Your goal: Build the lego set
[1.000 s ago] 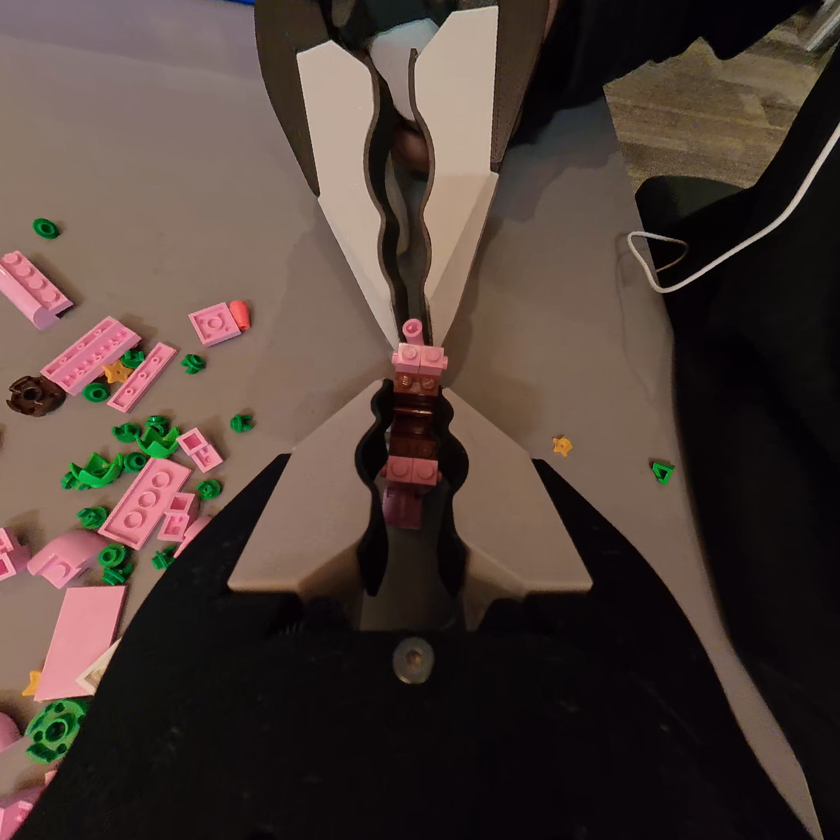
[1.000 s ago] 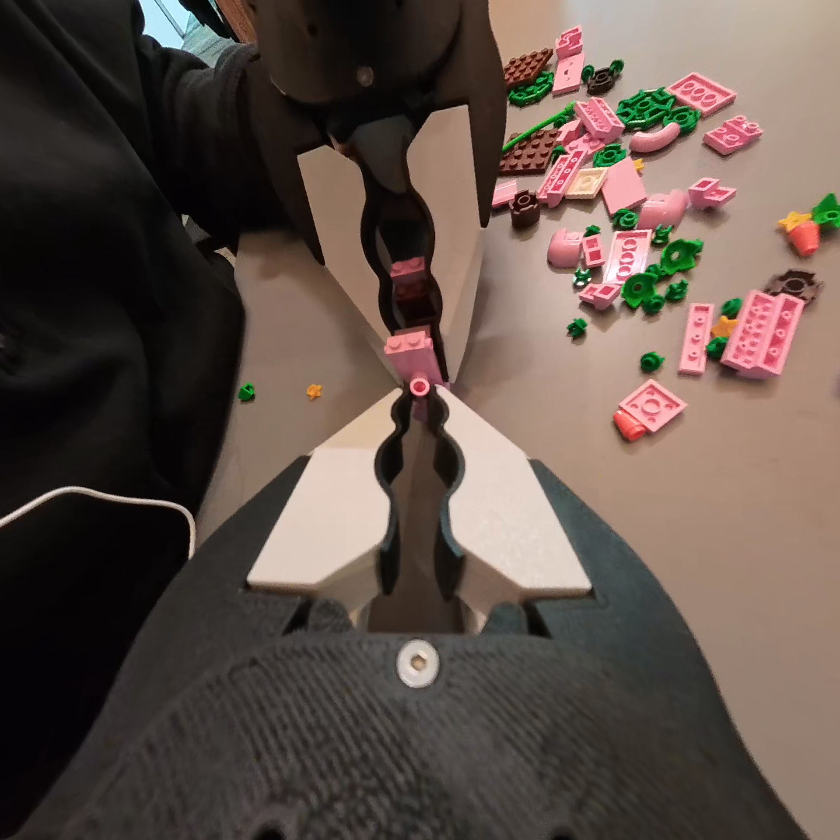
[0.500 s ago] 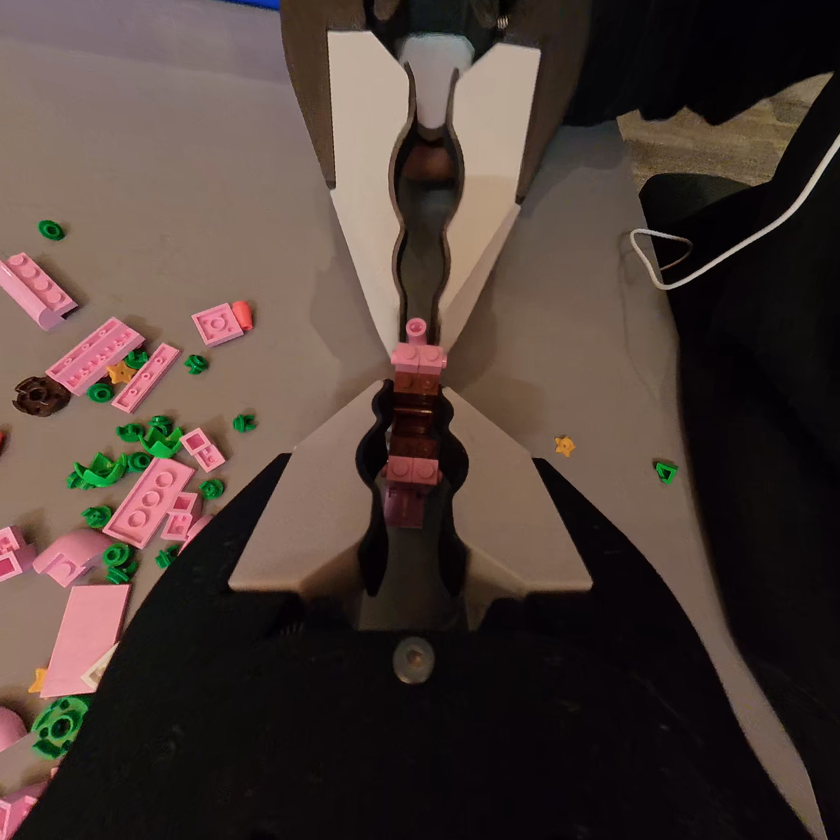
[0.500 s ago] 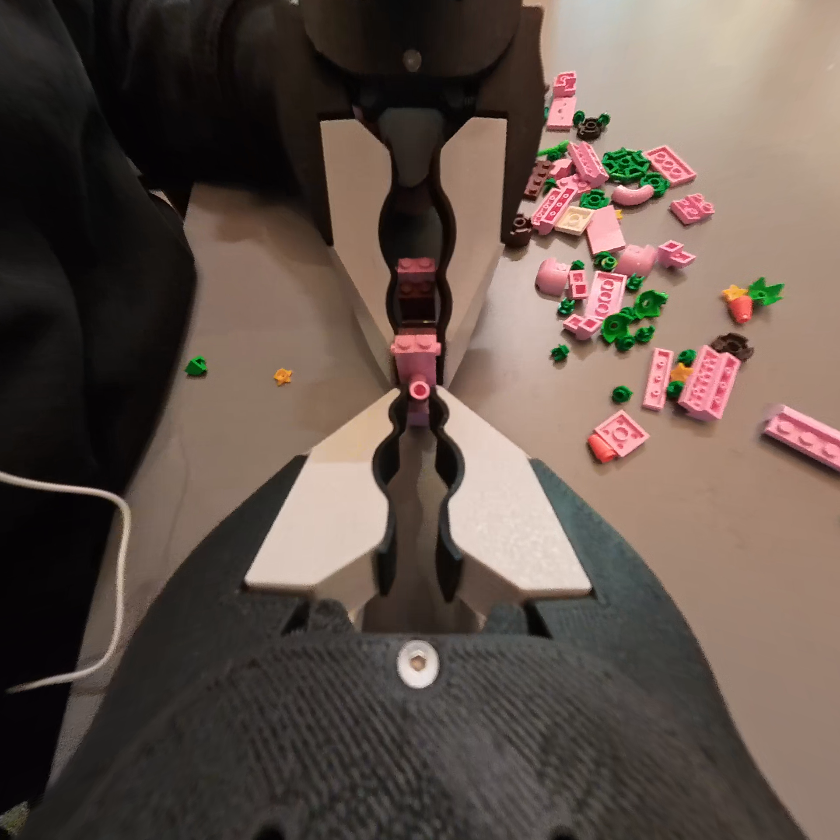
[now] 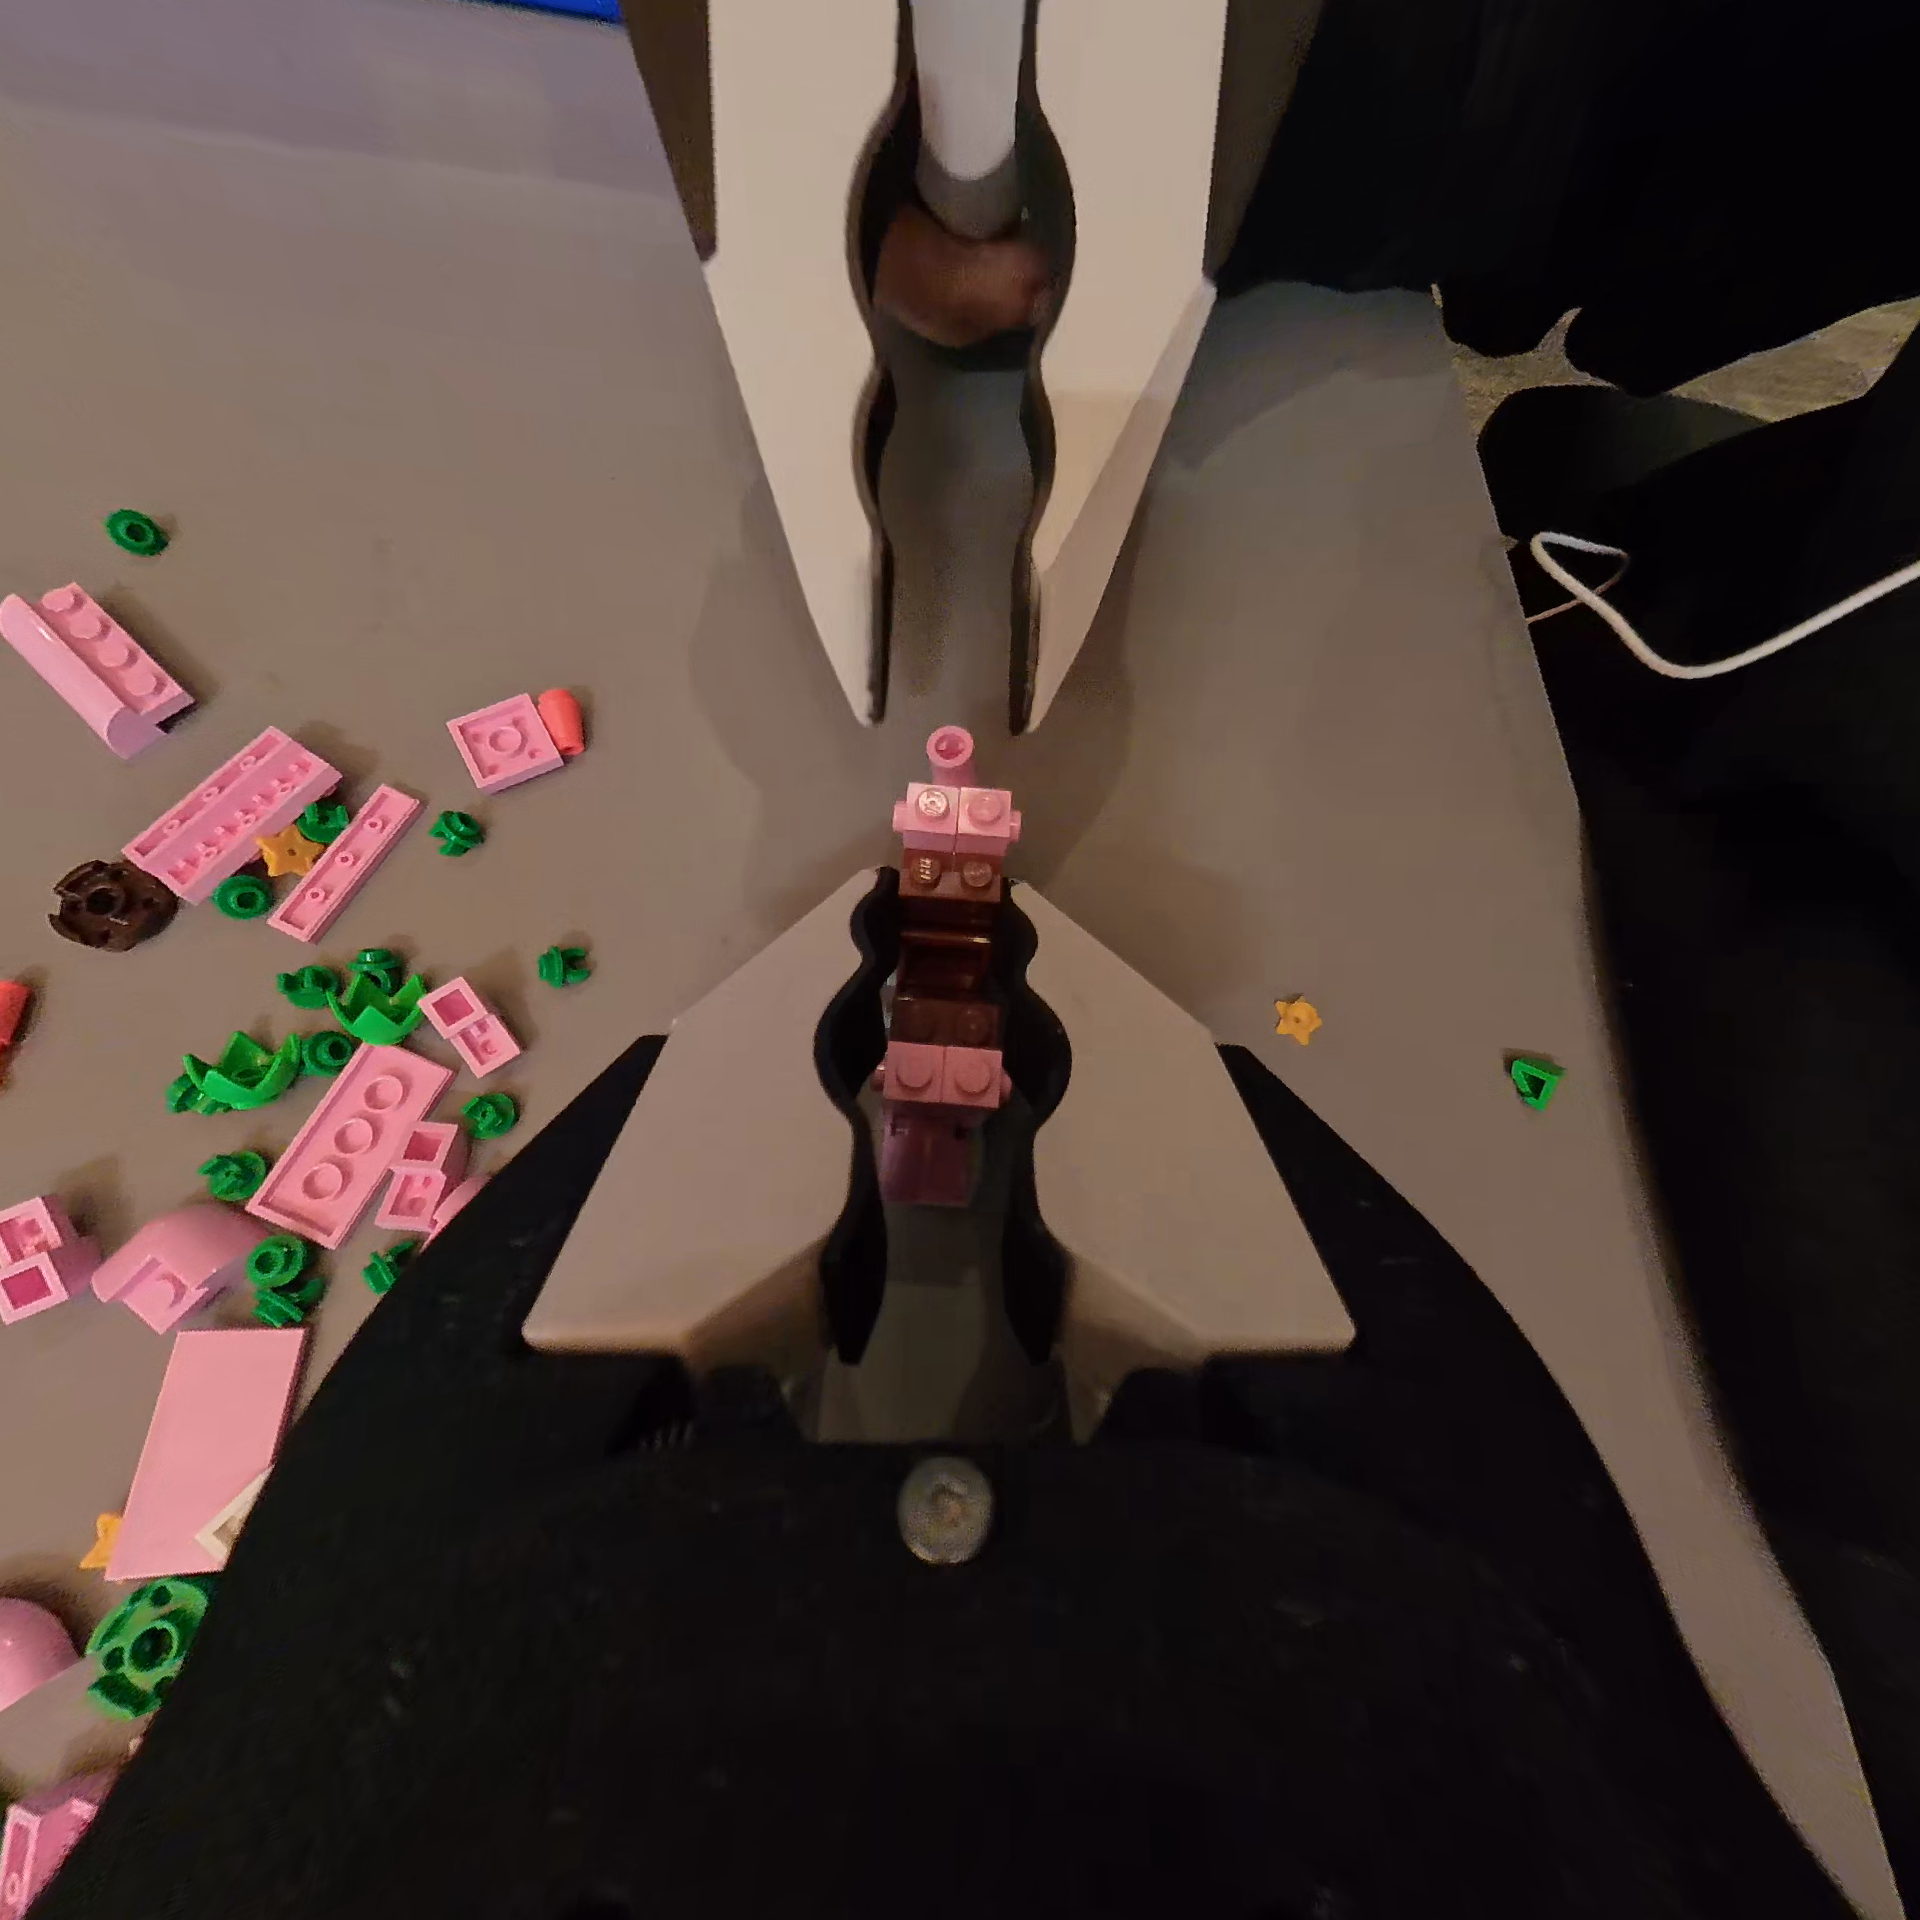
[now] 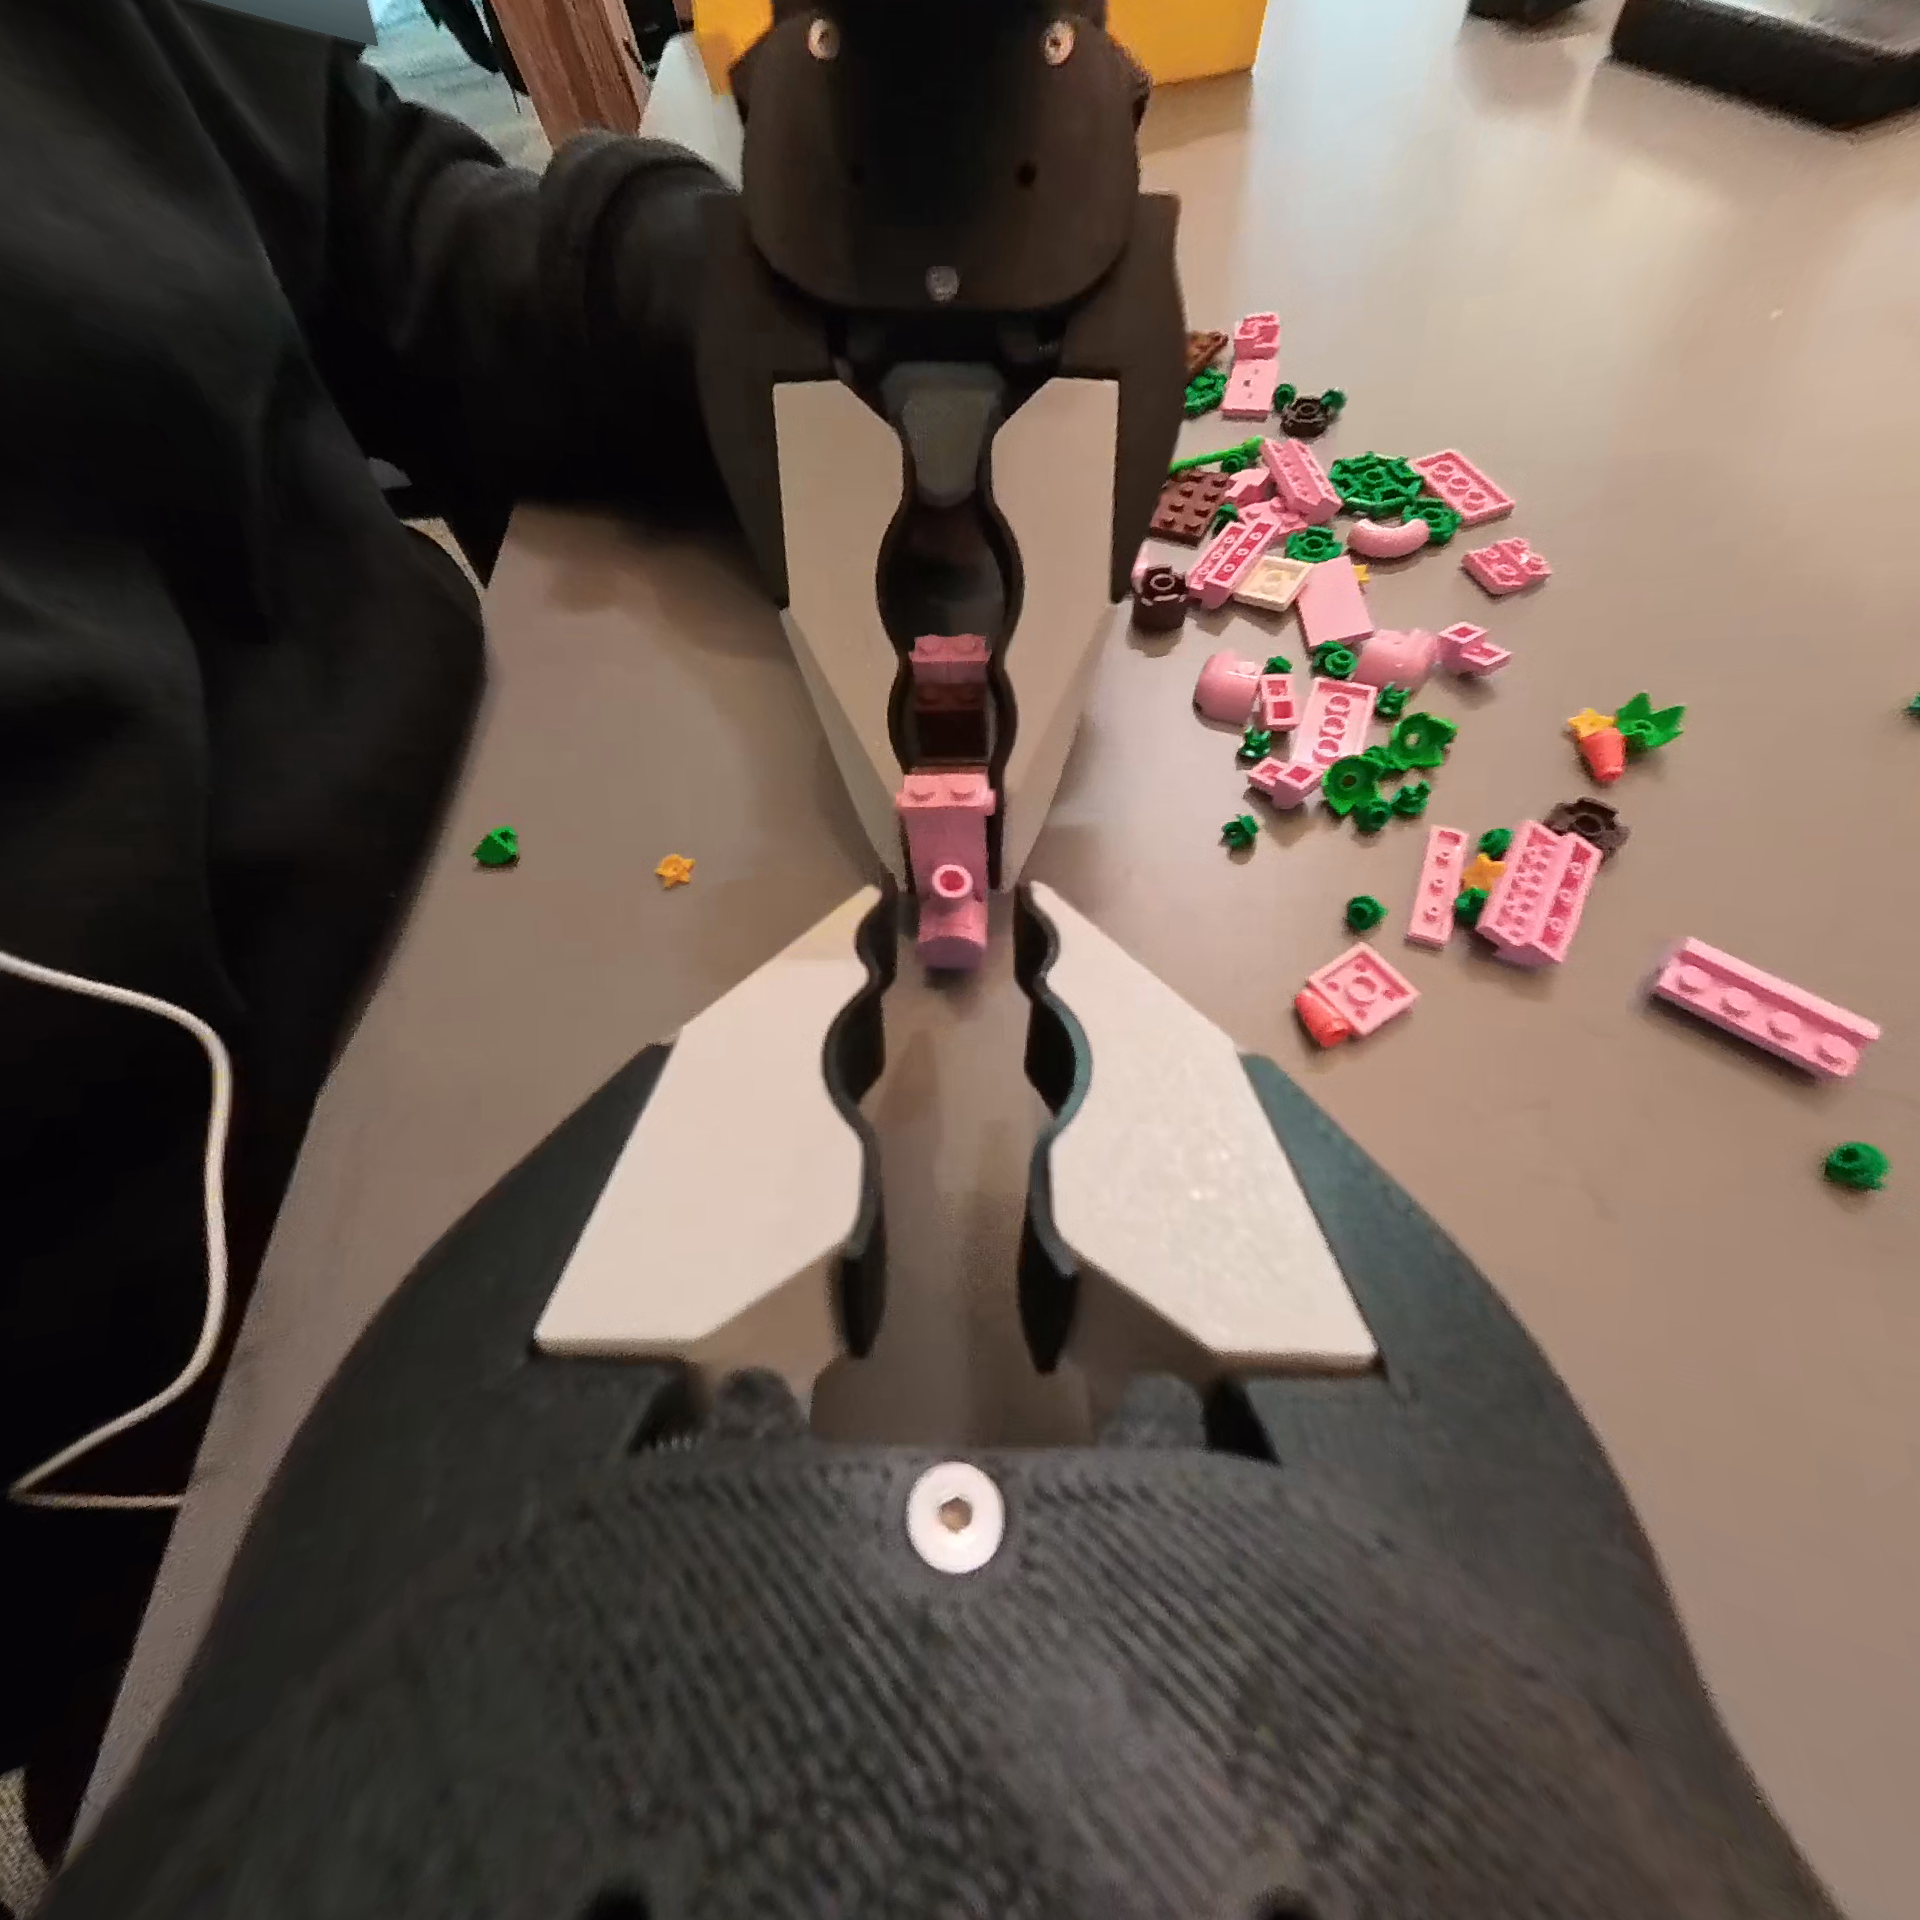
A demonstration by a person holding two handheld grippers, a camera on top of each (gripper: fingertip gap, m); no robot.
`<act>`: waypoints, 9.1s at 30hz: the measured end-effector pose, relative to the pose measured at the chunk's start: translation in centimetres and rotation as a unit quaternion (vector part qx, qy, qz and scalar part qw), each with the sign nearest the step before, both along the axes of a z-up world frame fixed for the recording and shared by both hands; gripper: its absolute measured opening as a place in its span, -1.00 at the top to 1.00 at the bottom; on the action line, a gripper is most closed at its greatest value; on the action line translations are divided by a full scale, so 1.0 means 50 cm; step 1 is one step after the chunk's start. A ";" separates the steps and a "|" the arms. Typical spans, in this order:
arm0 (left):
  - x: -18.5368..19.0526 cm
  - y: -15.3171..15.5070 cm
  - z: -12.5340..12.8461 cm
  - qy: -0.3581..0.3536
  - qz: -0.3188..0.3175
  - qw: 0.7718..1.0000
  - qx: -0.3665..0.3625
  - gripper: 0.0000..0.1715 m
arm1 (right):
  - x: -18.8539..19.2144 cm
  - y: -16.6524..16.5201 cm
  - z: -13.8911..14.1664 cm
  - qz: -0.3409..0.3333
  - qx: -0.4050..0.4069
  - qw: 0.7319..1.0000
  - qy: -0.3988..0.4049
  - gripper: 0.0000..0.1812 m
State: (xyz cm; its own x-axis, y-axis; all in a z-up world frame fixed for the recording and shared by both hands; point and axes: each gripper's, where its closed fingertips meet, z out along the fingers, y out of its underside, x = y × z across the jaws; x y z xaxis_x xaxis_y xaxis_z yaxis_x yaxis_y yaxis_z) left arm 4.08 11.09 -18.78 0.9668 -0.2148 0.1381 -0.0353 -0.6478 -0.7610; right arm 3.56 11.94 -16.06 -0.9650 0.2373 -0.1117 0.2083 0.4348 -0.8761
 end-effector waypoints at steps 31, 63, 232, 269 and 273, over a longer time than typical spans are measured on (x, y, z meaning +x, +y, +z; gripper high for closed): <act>0.001 0.003 -0.002 0.000 0.008 1.000 -0.002 0.84 | 0.001 -0.017 -0.012 0.013 0.044 0.993 0.109 0.93; -0.309 -0.208 0.141 0.030 0.333 0.932 0.139 0.81 | -0.131 0.095 0.032 -0.193 -0.045 0.980 0.022 0.71; -0.313 -0.214 0.101 0.087 0.345 0.930 0.089 0.84 | -0.127 0.042 -0.060 -0.187 0.110 0.976 0.014 0.82; -0.322 -0.312 0.145 0.123 0.326 0.929 0.126 1.00 | -0.267 0.161 0.027 -0.338 0.097 0.909 0.224 0.76; -0.319 -0.303 0.124 0.144 0.320 0.931 0.097 1.00 | -0.249 0.160 0.031 -0.329 0.089 0.912 0.228 0.65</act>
